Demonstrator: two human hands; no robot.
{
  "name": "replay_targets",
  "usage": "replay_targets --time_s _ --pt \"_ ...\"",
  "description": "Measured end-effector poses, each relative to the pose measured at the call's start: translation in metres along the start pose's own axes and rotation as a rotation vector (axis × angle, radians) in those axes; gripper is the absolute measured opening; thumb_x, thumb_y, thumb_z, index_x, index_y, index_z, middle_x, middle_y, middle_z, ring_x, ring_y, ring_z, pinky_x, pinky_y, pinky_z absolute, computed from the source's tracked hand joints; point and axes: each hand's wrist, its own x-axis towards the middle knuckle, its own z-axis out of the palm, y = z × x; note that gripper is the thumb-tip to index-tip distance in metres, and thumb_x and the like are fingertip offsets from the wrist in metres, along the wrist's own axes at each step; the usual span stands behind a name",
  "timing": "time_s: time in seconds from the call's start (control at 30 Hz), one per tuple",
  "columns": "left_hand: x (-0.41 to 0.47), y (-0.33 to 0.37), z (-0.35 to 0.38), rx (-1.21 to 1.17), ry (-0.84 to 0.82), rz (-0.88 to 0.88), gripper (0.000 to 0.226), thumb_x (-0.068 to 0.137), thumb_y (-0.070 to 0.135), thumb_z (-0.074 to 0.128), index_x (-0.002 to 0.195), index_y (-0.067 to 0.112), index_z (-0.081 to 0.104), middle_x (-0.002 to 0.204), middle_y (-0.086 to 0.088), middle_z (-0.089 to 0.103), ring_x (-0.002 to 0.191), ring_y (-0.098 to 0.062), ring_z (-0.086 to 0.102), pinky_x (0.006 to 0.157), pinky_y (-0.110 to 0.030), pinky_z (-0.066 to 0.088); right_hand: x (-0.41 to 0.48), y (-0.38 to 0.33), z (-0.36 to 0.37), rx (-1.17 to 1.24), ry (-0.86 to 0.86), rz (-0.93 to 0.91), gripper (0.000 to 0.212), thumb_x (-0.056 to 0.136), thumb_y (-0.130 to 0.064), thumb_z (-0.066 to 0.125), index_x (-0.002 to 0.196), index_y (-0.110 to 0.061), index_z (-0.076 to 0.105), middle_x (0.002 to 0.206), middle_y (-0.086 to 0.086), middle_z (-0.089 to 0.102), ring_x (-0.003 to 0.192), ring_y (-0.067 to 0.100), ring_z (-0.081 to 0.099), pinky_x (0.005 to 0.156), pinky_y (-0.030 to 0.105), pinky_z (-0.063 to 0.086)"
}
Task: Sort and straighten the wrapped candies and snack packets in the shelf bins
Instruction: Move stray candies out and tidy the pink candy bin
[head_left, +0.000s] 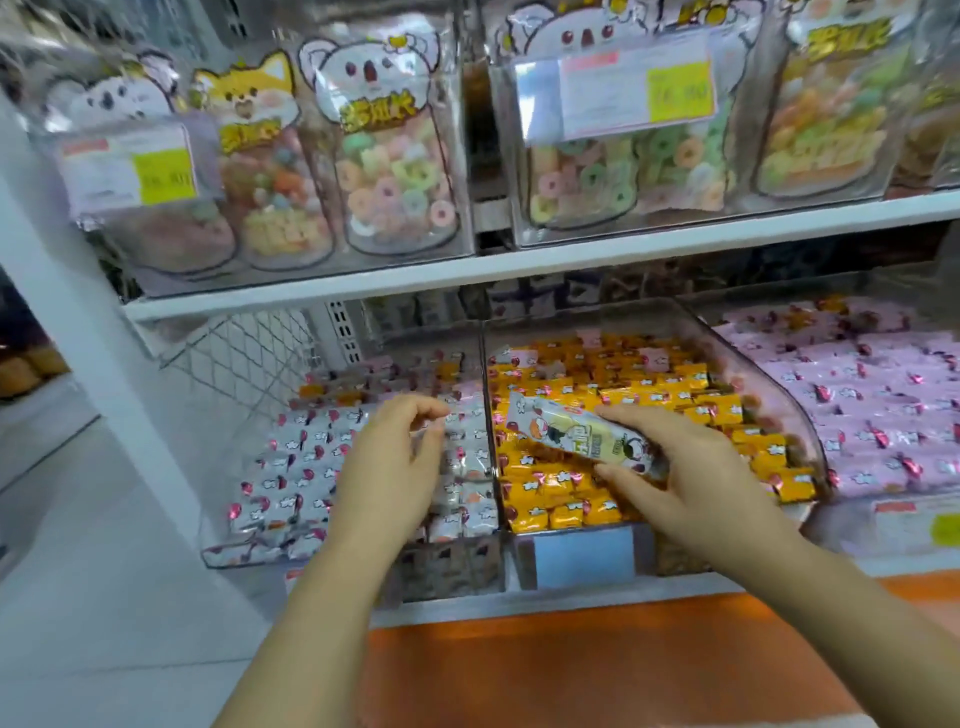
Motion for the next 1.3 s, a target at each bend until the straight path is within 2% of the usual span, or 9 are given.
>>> replay_targets --time_s 0.2,0.33,0.53,0.7,0.77,0.87,0.97,1.13,1.3 --pt "0.0 -0.03 -0.031 -0.07 0.13 -0.082 0.015 0.095 0.014 0.051 0.102 0.024 0.059 0.11 0.004 0.061 0.096 -0.007 0.053 0.08 -0.025 0.041 0.01 -0.045 0.027 0.134 0.067 0.004 0.033 0.084 -0.03 0.066 0.108 -0.037 0.044 0.091 -0.02 0.057 0.079 0.001 0.056 0.061 0.016 0.044" --pt "-0.005 -0.041 -0.037 -0.121 0.117 -0.123 0.019 0.094 0.011 0.051 0.108 0.021 0.059 0.111 0.002 0.061 0.092 -0.008 0.054 0.076 -0.019 0.037 0.031 -0.085 0.058 0.062 0.018 -0.07 0.032 0.086 -0.034 0.064 0.114 -0.026 0.05 0.101 -0.004 0.057 0.095 0.016 0.049 0.078 0.033 0.042" --pt "-0.001 -0.047 -0.05 -0.268 0.16 -0.212 0.047 0.089 -0.002 0.043 0.129 0.023 0.046 0.11 0.006 0.056 0.078 -0.001 0.054 0.057 -0.005 0.039 0.065 -0.116 0.081 -0.195 -0.086 -0.118 0.038 0.09 -0.047 0.052 0.12 -0.025 0.046 0.105 0.001 0.062 0.103 0.022 0.05 0.089 0.034 0.033" --pt "0.004 -0.058 -0.049 -0.205 0.044 -0.272 0.043 0.093 0.006 0.042 0.13 0.027 0.049 0.127 -0.008 0.051 0.096 -0.024 0.059 0.084 -0.036 0.05 0.073 -0.119 0.092 -0.405 -0.26 -0.149 0.046 0.091 -0.058 0.039 0.126 -0.028 0.042 0.095 -0.002 0.067 0.105 0.018 0.056 0.111 0.037 0.021" --pt "0.004 -0.059 -0.048 -0.16 0.029 -0.269 0.039 0.095 0.011 0.041 0.13 0.025 0.051 0.132 -0.005 0.046 0.11 -0.025 0.055 0.098 -0.035 0.043 0.08 -0.121 0.09 -0.439 -0.325 -0.173 0.048 0.09 -0.06 0.04 0.126 -0.029 0.045 0.094 -0.003 0.068 0.102 0.017 0.058 0.109 0.036 0.024" --pt "0.003 -0.063 -0.048 -0.019 0.035 -0.266 0.036 0.097 0.025 0.044 0.132 0.024 0.05 0.137 -0.002 0.041 0.121 -0.019 0.044 0.1 -0.03 0.034 0.097 -0.122 0.087 -0.3 -0.435 -0.17 0.045 0.085 -0.062 0.046 0.116 -0.031 0.057 0.096 -0.006 0.068 0.093 0.014 0.06 0.094 0.032 0.041" --pt "0.004 -0.066 -0.047 0.037 0.0 -0.283 0.038 0.097 0.033 0.047 0.134 0.024 0.048 0.139 -0.003 0.04 0.123 -0.021 0.042 0.102 -0.035 0.034 0.118 -0.118 0.094 -0.044 -0.356 -0.111 0.039 0.088 -0.049 0.055 0.117 -0.023 0.061 0.115 -0.004 0.065 0.097 0.011 0.059 0.087 0.03 0.048" --pt "0.006 -0.063 -0.044 0.056 -0.012 -0.298 0.038 0.097 0.031 0.045 0.134 0.026 0.047 0.14 -0.001 0.04 0.121 -0.021 0.045 0.104 -0.04 0.036 0.154 -0.107 0.123 -0.219 -0.435 0.026 0.047 0.096 -0.025 0.05 0.14 -0.011 0.04 0.139 0.012 0.048 0.124 0.026 0.047 0.098 0.028 0.037" --pt "0.011 -0.063 -0.039 0.064 -0.033 -0.332 0.036 0.097 0.031 0.041 0.133 0.032 0.048 0.138 0.001 0.041 0.119 -0.019 0.046 0.105 -0.044 0.035 0.164 -0.096 0.143 -0.281 -0.411 0.057 0.031 0.095 -0.02 0.051 0.123 -0.009 0.056 0.124 0.012 0.058 0.112 0.027 0.054 0.089 0.03 0.043"
